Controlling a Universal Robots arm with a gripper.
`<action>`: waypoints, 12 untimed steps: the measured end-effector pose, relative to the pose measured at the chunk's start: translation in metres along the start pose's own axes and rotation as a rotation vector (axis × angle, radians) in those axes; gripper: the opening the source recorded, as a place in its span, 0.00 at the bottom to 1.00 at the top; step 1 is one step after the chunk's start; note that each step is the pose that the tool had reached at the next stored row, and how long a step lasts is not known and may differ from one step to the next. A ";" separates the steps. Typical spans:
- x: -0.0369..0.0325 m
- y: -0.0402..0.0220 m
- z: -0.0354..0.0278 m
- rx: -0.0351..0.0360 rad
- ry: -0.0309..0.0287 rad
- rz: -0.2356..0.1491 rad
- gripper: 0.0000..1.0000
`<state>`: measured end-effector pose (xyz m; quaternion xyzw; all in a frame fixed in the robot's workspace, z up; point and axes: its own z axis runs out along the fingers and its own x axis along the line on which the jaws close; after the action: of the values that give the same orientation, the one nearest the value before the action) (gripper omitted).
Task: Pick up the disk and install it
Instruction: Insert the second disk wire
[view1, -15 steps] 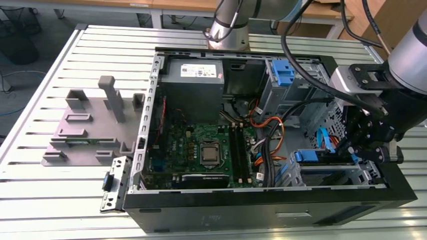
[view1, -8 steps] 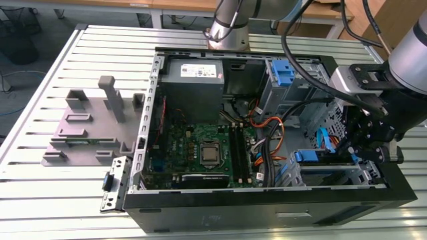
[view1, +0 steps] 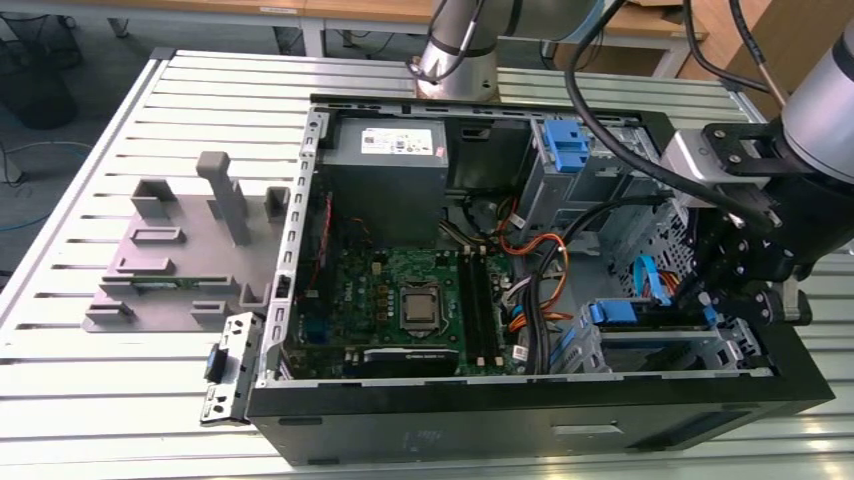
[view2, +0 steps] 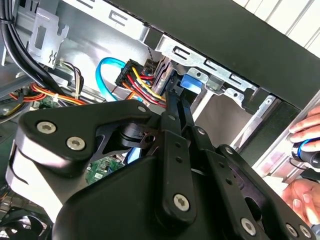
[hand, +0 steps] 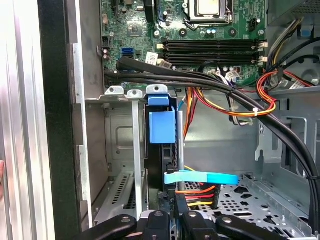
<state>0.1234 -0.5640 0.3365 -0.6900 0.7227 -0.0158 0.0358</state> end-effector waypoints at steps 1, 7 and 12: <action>0.0005 -0.0001 0.0002 0.0000 -0.0005 0.000 0.16; 0.0019 -0.0004 0.0008 -0.0011 -0.0260 0.002 0.16; 0.0020 -0.0004 0.0011 -0.0013 -0.0299 0.002 0.16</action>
<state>0.1238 -0.5660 0.3354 -0.6894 0.7229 -0.0050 0.0461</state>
